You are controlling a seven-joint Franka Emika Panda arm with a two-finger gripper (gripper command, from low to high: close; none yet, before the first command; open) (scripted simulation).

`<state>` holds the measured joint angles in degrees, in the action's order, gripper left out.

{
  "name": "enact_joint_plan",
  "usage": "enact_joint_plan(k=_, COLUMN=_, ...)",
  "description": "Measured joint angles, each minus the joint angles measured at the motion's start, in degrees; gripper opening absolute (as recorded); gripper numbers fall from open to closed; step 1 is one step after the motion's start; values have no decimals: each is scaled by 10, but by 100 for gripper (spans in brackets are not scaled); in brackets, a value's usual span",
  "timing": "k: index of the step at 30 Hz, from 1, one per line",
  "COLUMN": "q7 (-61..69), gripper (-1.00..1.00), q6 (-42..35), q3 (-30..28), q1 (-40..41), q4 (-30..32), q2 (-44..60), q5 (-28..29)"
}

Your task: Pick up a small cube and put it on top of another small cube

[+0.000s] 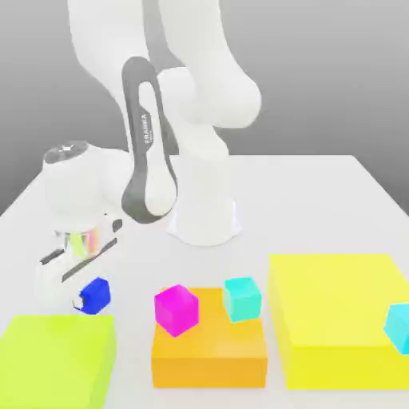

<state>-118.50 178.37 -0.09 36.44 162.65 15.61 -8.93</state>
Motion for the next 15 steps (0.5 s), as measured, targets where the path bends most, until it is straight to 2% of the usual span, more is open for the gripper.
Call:
enact_joint_plan(k=6, q7=17, gripper=-100, q6=-65, q3=38, q1=33, q4=11, q2=-75, q5=-23)
enact_joint_plan(k=8, q7=-1, gripper=-100, q6=-91, q3=29, q1=30, q4=18, q2=-108, q5=2)
enact_joint_plan(k=11, q7=-50, gripper=-100, q6=-123, q3=27, q1=47, q4=29, q2=-155, q5=76)
enact_joint_plan(k=15, q7=-35, gripper=-100, q6=-157, q3=99, q1=107, q4=-15, q2=-148, q5=109)
